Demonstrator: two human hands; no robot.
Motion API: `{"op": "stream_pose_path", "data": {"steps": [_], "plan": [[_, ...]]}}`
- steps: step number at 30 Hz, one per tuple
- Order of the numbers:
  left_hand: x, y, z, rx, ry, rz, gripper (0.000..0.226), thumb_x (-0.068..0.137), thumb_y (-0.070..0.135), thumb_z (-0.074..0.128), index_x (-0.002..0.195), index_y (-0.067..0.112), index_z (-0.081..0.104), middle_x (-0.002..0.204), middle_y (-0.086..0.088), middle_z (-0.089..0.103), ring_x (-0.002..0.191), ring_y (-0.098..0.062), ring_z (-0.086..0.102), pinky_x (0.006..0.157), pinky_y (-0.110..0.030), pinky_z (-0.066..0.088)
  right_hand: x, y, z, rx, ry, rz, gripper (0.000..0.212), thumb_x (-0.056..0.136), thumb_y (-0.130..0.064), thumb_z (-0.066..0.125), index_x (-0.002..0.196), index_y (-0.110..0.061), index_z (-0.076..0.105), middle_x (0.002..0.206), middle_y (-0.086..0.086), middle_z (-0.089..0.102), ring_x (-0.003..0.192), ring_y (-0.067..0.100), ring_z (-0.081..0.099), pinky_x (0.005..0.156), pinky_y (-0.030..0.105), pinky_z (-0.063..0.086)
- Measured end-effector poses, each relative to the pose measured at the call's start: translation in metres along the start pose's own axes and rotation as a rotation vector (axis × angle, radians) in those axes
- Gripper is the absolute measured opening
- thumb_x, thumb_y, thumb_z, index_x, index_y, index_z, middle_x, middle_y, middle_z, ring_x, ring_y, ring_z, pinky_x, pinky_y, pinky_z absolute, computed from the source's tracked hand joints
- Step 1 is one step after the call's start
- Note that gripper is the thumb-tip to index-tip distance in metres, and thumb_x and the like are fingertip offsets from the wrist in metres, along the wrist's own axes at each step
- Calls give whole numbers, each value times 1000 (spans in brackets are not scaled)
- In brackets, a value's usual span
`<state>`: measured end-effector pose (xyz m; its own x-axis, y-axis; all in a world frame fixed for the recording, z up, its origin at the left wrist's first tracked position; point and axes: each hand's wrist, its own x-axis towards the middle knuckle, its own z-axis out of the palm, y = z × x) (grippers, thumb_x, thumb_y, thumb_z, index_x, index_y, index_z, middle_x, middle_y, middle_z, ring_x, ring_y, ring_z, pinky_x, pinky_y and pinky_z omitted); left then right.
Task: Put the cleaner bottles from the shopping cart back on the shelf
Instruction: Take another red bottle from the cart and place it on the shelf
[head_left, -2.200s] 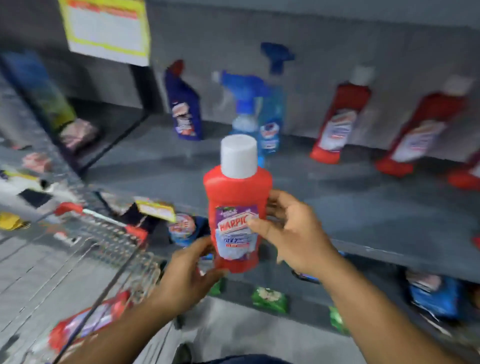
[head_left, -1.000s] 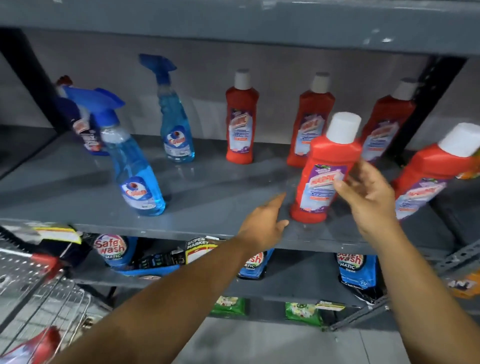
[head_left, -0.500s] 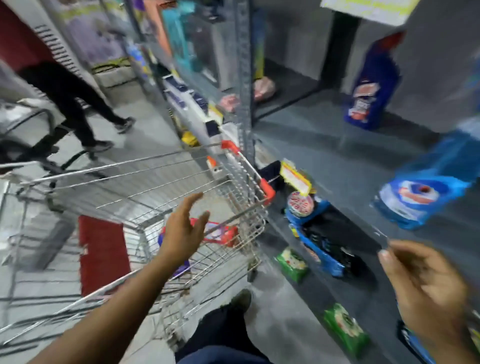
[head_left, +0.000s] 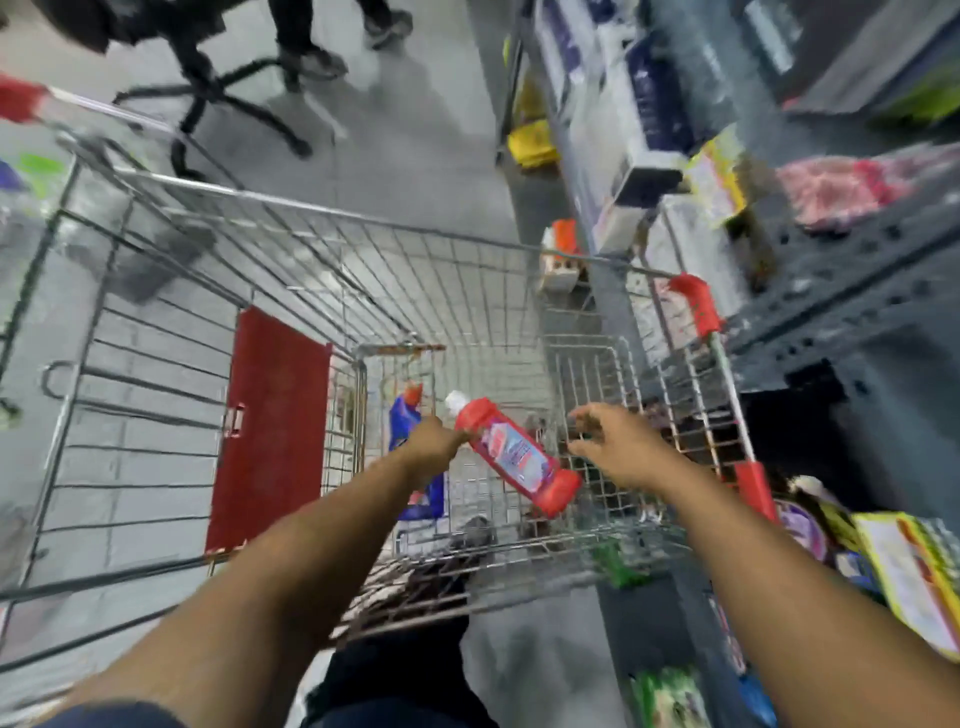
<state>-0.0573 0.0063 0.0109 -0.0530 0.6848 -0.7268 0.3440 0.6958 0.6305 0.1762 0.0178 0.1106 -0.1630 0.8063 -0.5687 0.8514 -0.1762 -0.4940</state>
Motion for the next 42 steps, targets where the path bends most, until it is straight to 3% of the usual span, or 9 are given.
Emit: {"op": "stream_pose_path", "data": {"steps": [5, 7, 10, 14, 21, 25, 33, 37, 42], "plan": [[54, -25, 11, -205, 42, -187, 12, 87, 23, 62, 85, 11, 61, 81, -8, 61, 81, -25, 58, 75, -35, 55, 76, 34, 51, -240, -431, 93, 50, 83, -18, 64, 130, -10, 51, 133, 15, 58, 118, 27, 57, 92, 22, 39], [63, -23, 17, -204, 3, -191, 20, 87, 27, 63, 92, 8, 64, 85, -10, 59, 78, -21, 55, 63, -25, 52, 85, 46, 65, -201, -508, 142, 49, 79, -13, 68, 126, -8, 54, 130, 18, 60, 113, 30, 60, 98, 28, 43], [77, -26, 31, -321, 20, -220, 30, 82, 21, 72, 92, -7, 67, 73, -14, 60, 64, -18, 52, 57, -27, 41, 99, 62, 85, -160, -458, 206, 49, 74, -11, 72, 121, -9, 58, 123, 16, 64, 105, 29, 63, 95, 35, 49], [88, -29, 39, -410, 53, -264, 34, 82, 26, 73, 98, -3, 64, 81, -11, 68, 70, -20, 62, 66, -34, 56, 102, 72, 99, 3, -322, 438, 59, 71, -5, 75, 125, -15, 54, 90, -5, 62, 71, 11, 58, 55, 14, 48], [77, -16, 34, -480, 12, -240, 45, 80, 23, 75, 110, -5, 58, 110, -28, 68, 96, -40, 68, 89, -52, 56, 87, 72, 86, 132, -384, 482, 64, 72, -8, 76, 129, -11, 46, 110, 6, 64, 87, 18, 64, 76, 34, 56], [56, 17, 18, -465, -36, -103, 22, 81, 19, 74, 67, 16, 58, 59, -1, 65, 51, -11, 60, 49, -25, 50, 67, 60, 58, 221, -370, 371, 53, 71, -5, 76, 118, -8, 51, 111, 9, 67, 93, 25, 67, 87, 47, 55], [-42, 129, -18, -433, -124, 295, 13, 79, 13, 74, 87, 11, 63, 72, -1, 70, 62, -12, 67, 62, -27, 55, -23, 23, -4, 372, -55, 86, 57, 73, -11, 75, 124, -15, 50, 119, 7, 66, 102, 18, 66, 96, 43, 51], [-127, 183, -16, -361, -224, 613, 15, 78, 4, 73, 82, 17, 66, 67, 3, 76, 60, -8, 70, 54, -22, 57, -109, 8, -13, 480, 247, -47, 35, 74, -15, 75, 98, -32, 56, 105, 1, 71, 80, -11, 65, 73, 7, 50], [-249, 214, 27, -204, -397, 910, 37, 63, 15, 85, 95, 14, 67, 74, 4, 77, 68, -9, 72, 62, -21, 57, -228, 16, 2, 695, 610, -141, 45, 70, -23, 75, 100, -51, 58, 101, -15, 72, 94, 7, 68, 86, 29, 55]]}}
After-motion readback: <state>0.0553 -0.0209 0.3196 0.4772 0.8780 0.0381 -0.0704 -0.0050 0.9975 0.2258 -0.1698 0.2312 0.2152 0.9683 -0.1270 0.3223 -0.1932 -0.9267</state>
